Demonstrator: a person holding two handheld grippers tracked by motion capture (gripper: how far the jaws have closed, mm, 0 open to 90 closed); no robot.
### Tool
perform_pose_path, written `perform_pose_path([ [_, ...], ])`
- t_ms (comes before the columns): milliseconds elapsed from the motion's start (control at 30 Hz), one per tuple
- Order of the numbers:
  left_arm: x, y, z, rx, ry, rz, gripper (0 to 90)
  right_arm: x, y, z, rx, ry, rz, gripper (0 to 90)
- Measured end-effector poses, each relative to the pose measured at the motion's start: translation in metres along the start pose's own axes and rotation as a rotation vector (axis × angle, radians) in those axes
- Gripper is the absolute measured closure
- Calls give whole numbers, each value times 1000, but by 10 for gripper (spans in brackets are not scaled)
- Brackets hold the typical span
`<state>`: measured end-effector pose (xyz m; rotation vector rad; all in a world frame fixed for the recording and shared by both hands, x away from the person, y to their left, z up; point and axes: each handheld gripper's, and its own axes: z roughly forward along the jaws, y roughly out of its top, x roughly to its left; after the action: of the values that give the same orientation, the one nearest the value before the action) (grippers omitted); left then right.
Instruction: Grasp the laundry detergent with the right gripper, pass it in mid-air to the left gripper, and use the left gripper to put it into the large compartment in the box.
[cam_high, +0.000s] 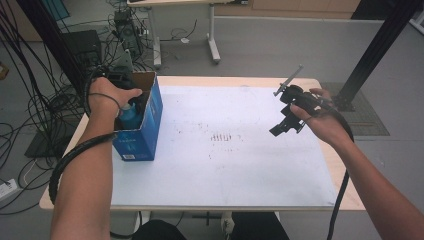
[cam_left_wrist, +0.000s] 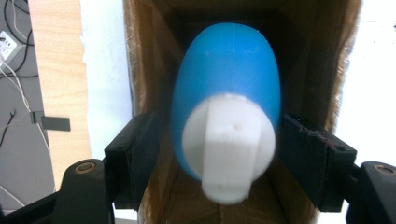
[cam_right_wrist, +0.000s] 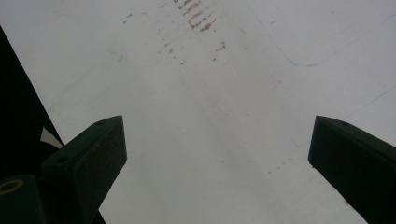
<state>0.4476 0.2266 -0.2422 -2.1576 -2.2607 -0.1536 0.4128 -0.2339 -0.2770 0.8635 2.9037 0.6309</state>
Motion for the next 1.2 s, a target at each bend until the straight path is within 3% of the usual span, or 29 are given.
perform_pose_path([
  [300, 0, -8, -30, -48, -9, 17, 263, -1, 1, -2, 1, -3, 9, 44],
  [433, -8, -11, -43, -80, -22, 37, 234, -1, 2, -3, 9, -3, 4, 44],
  [600, -27, -13, -52, -107, -44, 90, 205, -3, 2, -7, -3, -3, 18, 44],
  [933, -68, -17, -60, -134, -48, 205, 159, -12, 3, -14, -3, -18, 26, 44],
  [1200, -93, -20, -59, -138, -63, 274, 105, -22, 8, -15, 36, -40, 26, 45],
])
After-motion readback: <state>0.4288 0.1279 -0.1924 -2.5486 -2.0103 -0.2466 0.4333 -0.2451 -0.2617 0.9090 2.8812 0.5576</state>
